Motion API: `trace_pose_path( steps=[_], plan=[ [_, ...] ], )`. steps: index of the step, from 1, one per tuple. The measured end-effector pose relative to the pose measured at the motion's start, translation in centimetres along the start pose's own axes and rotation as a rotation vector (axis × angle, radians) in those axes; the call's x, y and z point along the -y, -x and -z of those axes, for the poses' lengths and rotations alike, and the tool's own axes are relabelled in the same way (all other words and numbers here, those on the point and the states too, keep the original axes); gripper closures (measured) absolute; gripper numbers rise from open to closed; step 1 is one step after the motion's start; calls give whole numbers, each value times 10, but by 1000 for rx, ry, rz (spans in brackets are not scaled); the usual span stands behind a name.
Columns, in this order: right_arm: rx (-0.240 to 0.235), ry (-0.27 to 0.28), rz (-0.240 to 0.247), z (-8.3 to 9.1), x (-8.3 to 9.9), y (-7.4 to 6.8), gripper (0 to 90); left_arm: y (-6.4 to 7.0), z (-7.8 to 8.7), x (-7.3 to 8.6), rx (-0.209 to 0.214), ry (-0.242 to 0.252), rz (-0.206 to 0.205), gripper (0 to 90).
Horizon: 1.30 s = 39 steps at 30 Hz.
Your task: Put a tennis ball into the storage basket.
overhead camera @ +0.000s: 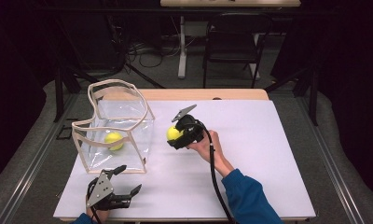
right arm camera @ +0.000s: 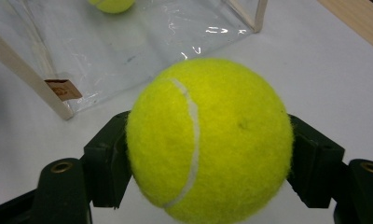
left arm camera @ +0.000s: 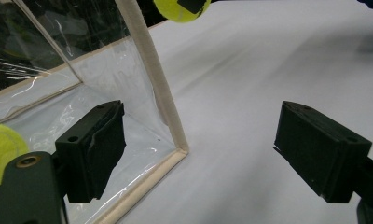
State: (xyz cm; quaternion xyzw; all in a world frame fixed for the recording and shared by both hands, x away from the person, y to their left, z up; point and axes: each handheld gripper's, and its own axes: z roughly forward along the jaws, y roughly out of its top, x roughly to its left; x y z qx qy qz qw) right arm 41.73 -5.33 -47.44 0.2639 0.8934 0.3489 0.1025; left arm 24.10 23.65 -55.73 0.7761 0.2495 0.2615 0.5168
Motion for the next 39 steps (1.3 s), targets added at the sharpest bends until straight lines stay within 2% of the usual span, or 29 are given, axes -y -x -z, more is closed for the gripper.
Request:
trace_pose_path(
  steps=[21,30,39],
  plan=[
    [12,36,13,13,-10,1,258,0,0,0,-2,-1,-4,160],
    [16,77,5,25,-18,5,258,0,0,0,0,-1,-4,161],
    [22,86,13,29,-23,5,258,0,0,0,-2,0,-3,161]
  ],
)
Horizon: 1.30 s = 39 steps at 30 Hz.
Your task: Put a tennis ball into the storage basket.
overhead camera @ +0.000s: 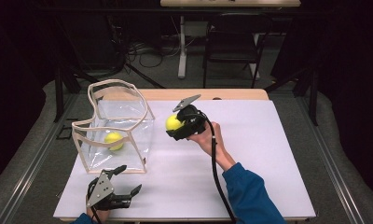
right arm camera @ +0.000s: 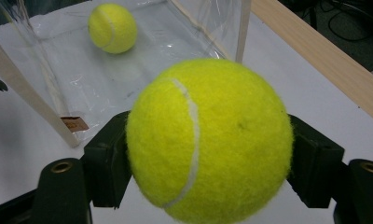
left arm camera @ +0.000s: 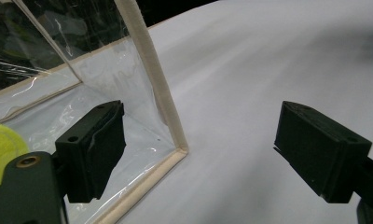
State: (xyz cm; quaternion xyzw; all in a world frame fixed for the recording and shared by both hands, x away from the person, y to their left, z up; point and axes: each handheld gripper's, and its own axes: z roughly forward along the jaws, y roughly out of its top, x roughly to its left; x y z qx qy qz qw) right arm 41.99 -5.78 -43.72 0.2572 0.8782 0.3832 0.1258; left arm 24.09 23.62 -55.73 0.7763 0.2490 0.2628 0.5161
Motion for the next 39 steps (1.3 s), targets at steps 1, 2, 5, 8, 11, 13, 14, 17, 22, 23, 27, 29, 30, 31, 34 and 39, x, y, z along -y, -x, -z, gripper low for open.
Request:
trace_pose_path(
  steps=[1,2,5,8,11,13,14,17,22,23,27,29,30,31,34,39],
  plan=[
    [1,0,4,0,0,0,258,0,0,0,0,0,-1,161],
    [2,1,2,1,-1,1,258,0,0,0,1,-1,-1,161],
    [5,8,3,2,-3,2,258,0,0,0,3,-2,-2,161],
    [7,13,1,4,-5,3,258,0,0,0,3,-2,-3,160],
    [7,23,5,6,-10,4,258,0,-1,0,2,-2,1,160],
    [6,30,10,7,-13,4,258,0,-1,0,0,-1,0,161],
    [10,31,13,8,-15,3,258,0,0,0,0,-2,-2,161],
    [13,34,17,9,-18,3,258,0,-1,0,0,-1,0,161],
    [13,36,18,9,-21,4,258,0,0,0,0,-1,-1,160],
    [13,36,18,9,-21,4,258,0,0,0,0,-1,-1,160],
    [13,53,21,13,-25,5,258,0,-1,0,-1,-5,-3,161],
    [14,57,18,14,-27,6,258,0,0,0,-2,-2,-5,161],
    [14,57,18,14,-27,6,258,0,0,0,-2,-2,-5,160],
    [16,57,20,15,-27,6,258,0,0,0,-2,0,-3,160],
    [21,56,21,16,-29,6,258,0,-1,0,3,-2,-8,160],
    [25,50,28,17,-33,4,258,0,0,0,-1,2,-4,160]
  ],
)
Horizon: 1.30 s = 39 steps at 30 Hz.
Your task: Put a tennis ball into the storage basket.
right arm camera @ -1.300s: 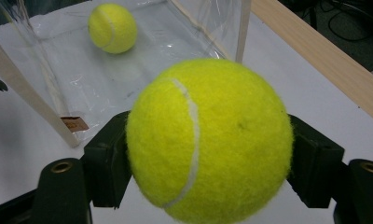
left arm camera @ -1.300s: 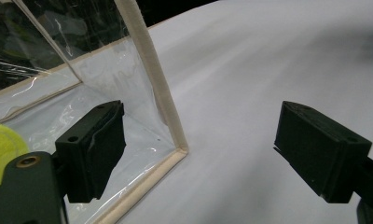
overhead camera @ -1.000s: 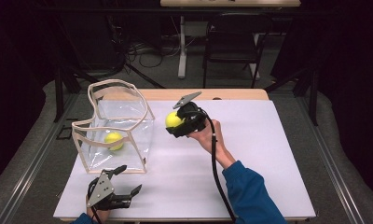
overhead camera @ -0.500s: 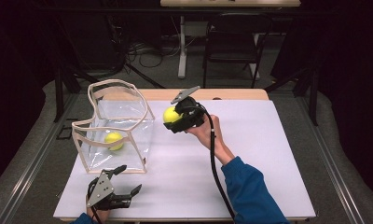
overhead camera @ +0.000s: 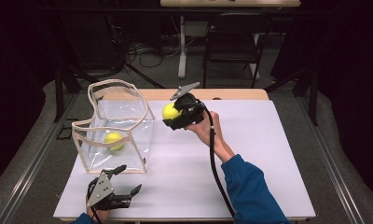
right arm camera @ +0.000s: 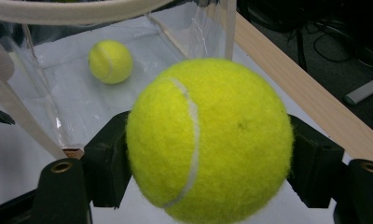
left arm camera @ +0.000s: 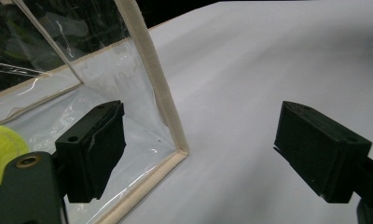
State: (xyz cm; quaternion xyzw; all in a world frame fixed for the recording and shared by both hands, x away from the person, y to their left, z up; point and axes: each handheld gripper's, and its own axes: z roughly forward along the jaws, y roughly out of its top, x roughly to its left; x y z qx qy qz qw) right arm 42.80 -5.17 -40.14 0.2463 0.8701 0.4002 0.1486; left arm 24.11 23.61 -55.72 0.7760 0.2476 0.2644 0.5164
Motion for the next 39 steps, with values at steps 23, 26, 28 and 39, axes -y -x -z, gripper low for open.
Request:
trace_pose_path(
  steps=[23,26,28,39],
  plan=[
    [-1,5,10,6,-13,3,258,0,-1,0,3,-1,2,161],
    [1,2,18,8,-17,2,259,0,0,0,2,0,0,161],
    [2,3,19,8,-18,2,259,0,0,0,3,0,2,161],
    [-5,3,24,12,-33,1,259,-1,0,0,3,3,2,161]
  ],
)
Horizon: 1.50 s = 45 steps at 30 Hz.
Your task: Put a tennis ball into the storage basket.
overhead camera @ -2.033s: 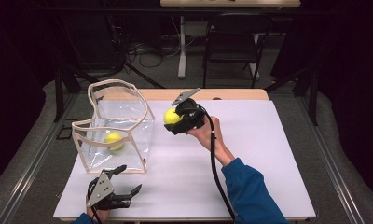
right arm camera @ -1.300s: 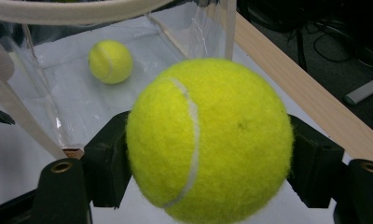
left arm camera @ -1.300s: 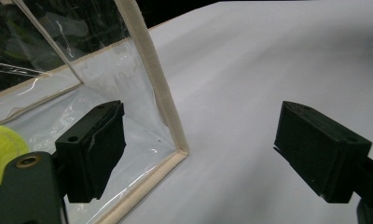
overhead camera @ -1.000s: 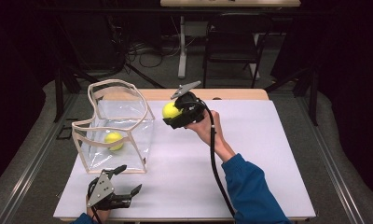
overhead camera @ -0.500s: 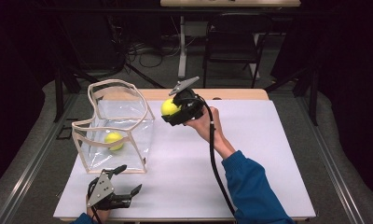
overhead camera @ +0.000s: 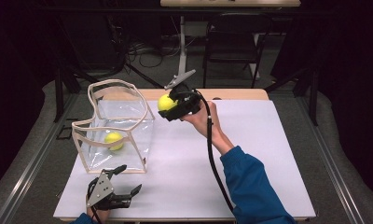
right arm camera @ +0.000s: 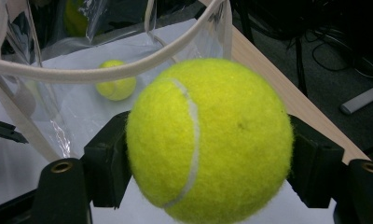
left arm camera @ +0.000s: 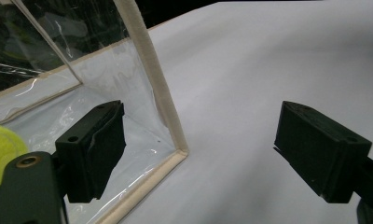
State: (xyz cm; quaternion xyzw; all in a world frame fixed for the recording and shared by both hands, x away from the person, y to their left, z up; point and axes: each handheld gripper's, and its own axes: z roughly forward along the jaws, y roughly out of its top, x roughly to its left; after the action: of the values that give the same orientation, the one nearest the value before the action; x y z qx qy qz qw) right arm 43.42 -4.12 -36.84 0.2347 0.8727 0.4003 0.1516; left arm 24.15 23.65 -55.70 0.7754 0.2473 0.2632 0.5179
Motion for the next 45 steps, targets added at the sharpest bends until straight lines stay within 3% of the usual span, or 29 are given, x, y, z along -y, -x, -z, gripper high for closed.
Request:
trace_pose_path(
  steps=[25,45],
  plan=[
    [-8,-42,10,-1,-20,3,259,-1,0,0,-6,7,8,161],
    [-11,-39,18,-2,-36,1,259,-1,1,0,-5,12,8,161]
  ],
)
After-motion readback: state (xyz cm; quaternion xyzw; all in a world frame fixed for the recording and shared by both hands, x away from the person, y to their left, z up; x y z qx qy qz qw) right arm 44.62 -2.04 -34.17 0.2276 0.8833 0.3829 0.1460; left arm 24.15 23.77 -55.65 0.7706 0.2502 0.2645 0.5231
